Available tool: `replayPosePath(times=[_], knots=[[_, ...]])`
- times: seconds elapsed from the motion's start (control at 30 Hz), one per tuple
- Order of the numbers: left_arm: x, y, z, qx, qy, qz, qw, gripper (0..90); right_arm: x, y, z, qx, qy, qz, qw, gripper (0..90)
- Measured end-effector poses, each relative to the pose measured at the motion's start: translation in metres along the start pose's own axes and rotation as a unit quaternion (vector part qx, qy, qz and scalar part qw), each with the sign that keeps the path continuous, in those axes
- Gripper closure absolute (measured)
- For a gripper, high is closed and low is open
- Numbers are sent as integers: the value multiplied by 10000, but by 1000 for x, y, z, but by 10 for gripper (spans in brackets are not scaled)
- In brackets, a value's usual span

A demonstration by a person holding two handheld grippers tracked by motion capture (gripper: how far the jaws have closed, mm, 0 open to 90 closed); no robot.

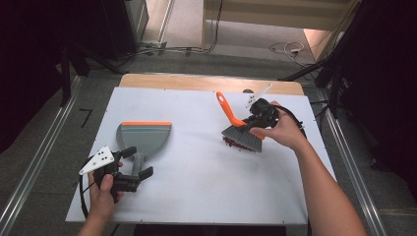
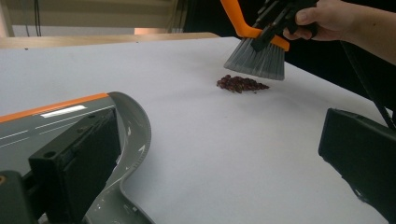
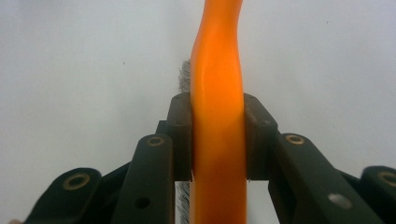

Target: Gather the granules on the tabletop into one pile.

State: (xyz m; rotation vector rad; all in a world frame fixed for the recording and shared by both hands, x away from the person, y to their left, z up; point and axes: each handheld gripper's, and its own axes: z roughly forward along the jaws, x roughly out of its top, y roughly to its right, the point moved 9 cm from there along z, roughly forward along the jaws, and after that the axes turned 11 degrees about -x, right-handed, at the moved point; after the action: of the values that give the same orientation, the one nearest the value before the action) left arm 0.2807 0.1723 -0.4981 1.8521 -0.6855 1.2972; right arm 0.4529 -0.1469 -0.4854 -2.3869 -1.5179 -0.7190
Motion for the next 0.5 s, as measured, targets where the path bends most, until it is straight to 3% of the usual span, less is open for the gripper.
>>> replayPosePath(times=[0.17,0.37,0.5], knots=[[0,0,0,1,9,-10,10000,2,-1,2,-2,-110,28,126,9999,675],[1,0,-1,7,13,-12,10000,2,-3,1,-7,-274,201,449,9984,675],[1,0,-1,6,15,-9,10000,1,-7,2,-9,-508,209,801,9953,675]])
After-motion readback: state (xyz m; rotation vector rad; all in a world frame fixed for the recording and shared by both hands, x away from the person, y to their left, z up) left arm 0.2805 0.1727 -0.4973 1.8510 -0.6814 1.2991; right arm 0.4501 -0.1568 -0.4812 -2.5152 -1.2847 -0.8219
